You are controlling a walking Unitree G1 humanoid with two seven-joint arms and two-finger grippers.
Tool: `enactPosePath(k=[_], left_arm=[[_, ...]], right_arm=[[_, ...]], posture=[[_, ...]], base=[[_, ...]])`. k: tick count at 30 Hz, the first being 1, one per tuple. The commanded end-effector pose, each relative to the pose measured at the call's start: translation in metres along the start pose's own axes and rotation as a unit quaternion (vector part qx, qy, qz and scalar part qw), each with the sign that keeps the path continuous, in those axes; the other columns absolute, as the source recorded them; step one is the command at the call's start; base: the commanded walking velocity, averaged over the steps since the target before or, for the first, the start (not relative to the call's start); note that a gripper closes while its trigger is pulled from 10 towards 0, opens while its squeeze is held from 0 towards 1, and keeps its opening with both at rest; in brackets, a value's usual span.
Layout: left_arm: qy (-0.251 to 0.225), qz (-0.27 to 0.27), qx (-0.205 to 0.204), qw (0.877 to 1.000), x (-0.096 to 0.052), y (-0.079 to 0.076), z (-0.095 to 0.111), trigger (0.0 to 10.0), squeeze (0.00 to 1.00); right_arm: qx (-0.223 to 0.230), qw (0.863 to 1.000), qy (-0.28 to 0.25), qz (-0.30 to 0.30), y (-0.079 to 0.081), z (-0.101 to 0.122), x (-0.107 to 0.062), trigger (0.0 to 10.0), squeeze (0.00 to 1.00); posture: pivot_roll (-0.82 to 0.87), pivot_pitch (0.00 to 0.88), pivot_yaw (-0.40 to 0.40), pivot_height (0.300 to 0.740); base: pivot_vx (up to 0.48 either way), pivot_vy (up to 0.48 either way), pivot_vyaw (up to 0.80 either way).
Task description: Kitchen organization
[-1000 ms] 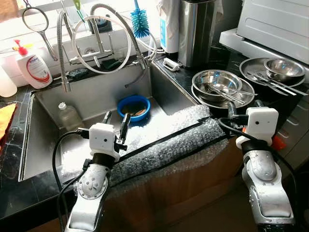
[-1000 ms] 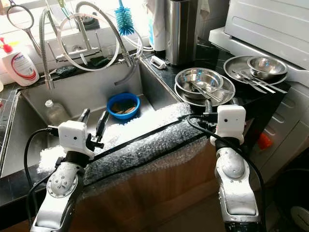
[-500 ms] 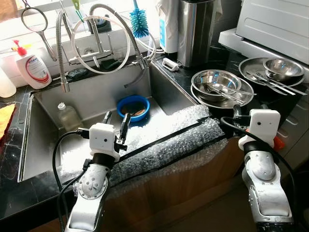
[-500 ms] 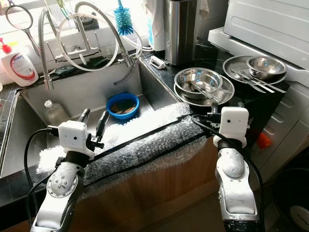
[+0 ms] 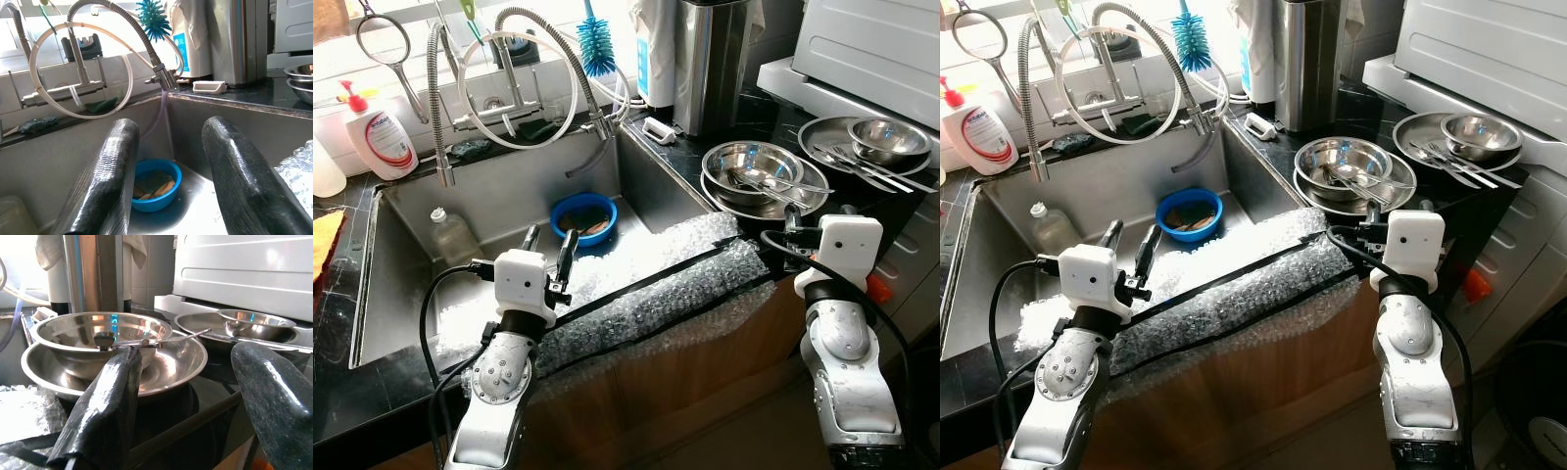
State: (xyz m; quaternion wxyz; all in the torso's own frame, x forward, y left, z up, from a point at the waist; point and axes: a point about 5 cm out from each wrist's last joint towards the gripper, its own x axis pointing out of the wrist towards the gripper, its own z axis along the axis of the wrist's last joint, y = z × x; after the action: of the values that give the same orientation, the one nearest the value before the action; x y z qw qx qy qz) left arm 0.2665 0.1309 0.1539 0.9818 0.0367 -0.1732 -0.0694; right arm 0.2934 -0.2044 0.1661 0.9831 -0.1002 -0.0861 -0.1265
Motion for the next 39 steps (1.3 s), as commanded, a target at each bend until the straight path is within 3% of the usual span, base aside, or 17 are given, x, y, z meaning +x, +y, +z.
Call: enactPosePath(k=[1,18,39], left_arm=[[0.004,-0.005,0.011,1.0,-0.001,-0.001,0.0,10.0,0.0],[0.006,-0.005,0.011,1.0,-0.001,0.0,-0.001,10.0,0.0],[0.005,-0.018,0.024,1.0,-0.002,-0.004,-0.001,10.0,0.0]], right_arm=[[0.006,1.0,-0.007,-0.002,0.002,0.003,0.003,10.0,0.0],[-0.004,1.0,0.018,0.0,0.006,-0.006,0.005,10.0,0.0],[0.02,0.999,0.001,0.03,0.018,0.0,0.007,10.0,0.0]], posture=[[-0.2,0.0,0.099,0.74],[-0.2,0.0,0.098,0.74],[-0.19,0.0,0.099,0.74]], base=[[0.0,0.0,0.0],[0.0,0.0,0.0],[0.0,0.0,0.0]])
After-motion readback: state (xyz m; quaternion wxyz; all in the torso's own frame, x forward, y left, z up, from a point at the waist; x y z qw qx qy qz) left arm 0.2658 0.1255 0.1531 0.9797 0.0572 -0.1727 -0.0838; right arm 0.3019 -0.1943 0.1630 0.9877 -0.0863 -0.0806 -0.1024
